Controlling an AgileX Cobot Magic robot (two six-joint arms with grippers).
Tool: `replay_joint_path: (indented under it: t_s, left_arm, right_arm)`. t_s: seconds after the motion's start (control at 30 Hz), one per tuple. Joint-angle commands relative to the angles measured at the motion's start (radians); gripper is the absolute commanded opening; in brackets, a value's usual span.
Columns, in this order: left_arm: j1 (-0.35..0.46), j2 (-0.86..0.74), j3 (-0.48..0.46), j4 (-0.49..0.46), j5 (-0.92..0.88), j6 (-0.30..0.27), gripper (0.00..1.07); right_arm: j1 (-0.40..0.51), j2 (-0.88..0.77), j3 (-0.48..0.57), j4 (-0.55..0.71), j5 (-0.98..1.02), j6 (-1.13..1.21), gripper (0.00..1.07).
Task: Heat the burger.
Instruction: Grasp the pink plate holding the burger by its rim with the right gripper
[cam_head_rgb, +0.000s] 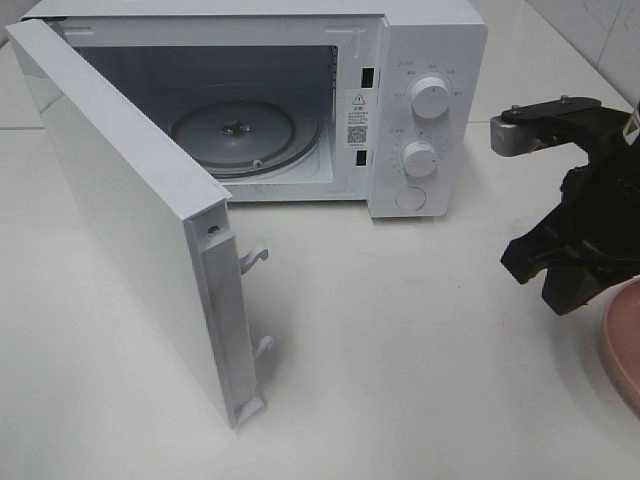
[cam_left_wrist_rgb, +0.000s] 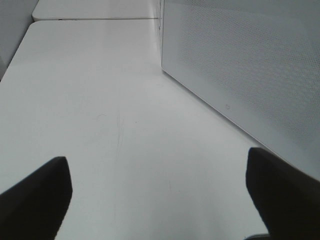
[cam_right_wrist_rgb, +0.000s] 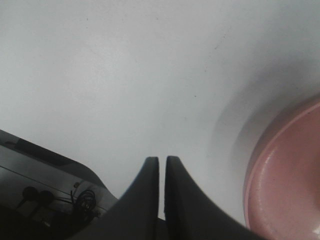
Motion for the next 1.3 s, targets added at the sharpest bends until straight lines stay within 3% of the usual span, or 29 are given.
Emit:
replay_joint_path:
  t_s: [0.03, 0.17, 0.37, 0.43, 0.5, 0.53, 0.57, 0.63, 0.7, 1.07, 1.3]
  left_arm:
    - [-0.004, -0.025, 0.001, -0.005, -0.015, -0.001, 0.86]
    - [-0.004, -0.025, 0.001, -0.005, -0.015, -0.001, 0.86]
    - [-0.004, -0.025, 0.001, -0.005, -0.015, -0.001, 0.86]
    - [-0.004, -0.025, 0.001, -0.005, -0.015, -0.001, 0.86]
    - [-0.004, -0.025, 0.001, -0.005, -0.015, -0.001, 0.86]
    - [-0.004, -0.025, 0.001, -0.005, -0.015, -0.001, 0.86]
    - [-0.004, -0.025, 0.001, -0.005, -0.015, -0.001, 0.86]
    - [-0.004, -0.025, 0.001, -0.005, -0.015, -0.001, 0.86]
    - [-0.004, -0.025, 0.001, -0.005, -0.015, -0.001, 0.86]
    - [-0.004, -0.025, 0.001, -0.005, -0.015, -0.001, 0.86]
    - [-0.004, -0.025, 0.001, -0.005, -0.015, -0.001, 0.86]
  right_arm:
    - [-0.026, -0.033, -0.004, -0.035, 0.037, -0.013, 0.10]
    - [-0.052, -0.056, -0.004, -0.051, 0.044, -0.013, 0.14]
    - [-0.107, -0.077, -0.003, -0.088, 0.063, -0.010, 0.30]
    - [-0.136, -0.077, 0.014, -0.131, 0.058, 0.020, 0.51]
    - [-0.140, -0.077, 0.020, -0.143, 0.049, 0.034, 0.56]
    - [-0.149, -0.077, 0.039, -0.168, 0.031, 0.045, 0.70]
    - [-0.149, -0.077, 0.039, -0.168, 0.031, 0.045, 0.70]
    - [-0.150, -0.077, 0.066, -0.193, 0.003, 0.045, 0.87]
    - [-0.150, -0.077, 0.089, -0.199, -0.026, 0.044, 0.93]
    - [-0.150, -0.067, 0.231, -0.210, -0.209, 0.086, 0.91]
    - [-0.150, -0.002, 0.258, -0.221, -0.256, 0.114, 0.90]
